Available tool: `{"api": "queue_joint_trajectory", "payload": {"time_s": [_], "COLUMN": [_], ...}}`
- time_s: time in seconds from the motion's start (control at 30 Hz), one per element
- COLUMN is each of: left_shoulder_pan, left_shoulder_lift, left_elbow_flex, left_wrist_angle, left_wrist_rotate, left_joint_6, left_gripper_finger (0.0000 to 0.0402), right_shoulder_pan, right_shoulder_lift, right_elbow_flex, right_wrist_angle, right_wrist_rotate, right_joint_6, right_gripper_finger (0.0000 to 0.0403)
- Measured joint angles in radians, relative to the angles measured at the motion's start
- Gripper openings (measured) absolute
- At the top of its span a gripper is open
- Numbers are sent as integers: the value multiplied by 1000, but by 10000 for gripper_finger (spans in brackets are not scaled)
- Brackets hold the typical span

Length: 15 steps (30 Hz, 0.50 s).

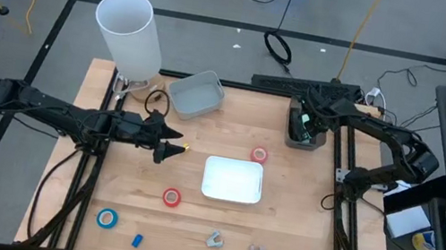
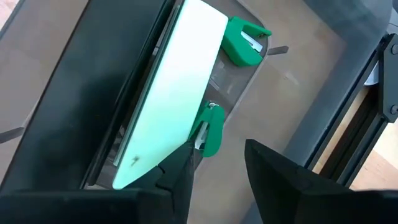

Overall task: Pick and place Stapler, Stapler remover, tape
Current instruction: Put the yellow stapler into the black bin

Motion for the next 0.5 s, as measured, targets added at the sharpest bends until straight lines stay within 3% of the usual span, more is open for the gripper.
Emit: {"api": "queue_joint_trajectory", "payload": {"time_s": [0.23,0.5], "left_shoulder_pan": [0,0], "left_shoulder_lift": [0,0], "left_elbow_flex": [0,0], "left_wrist_angle": [3,80], "left_wrist_rotate": [0,8], "left_joint_6": [-21,-130], "left_gripper_finger": [365,365], "right_shoulder_pan": [4,19], "right_shoulder_lift": [-32,-204], "right_elbow_flex": [6,6], "right_wrist_angle": [2,4], "right_wrist_rotate": [-45,-104], "right_joint_6": [0,27], "right_gripper_finger": [129,115]}}
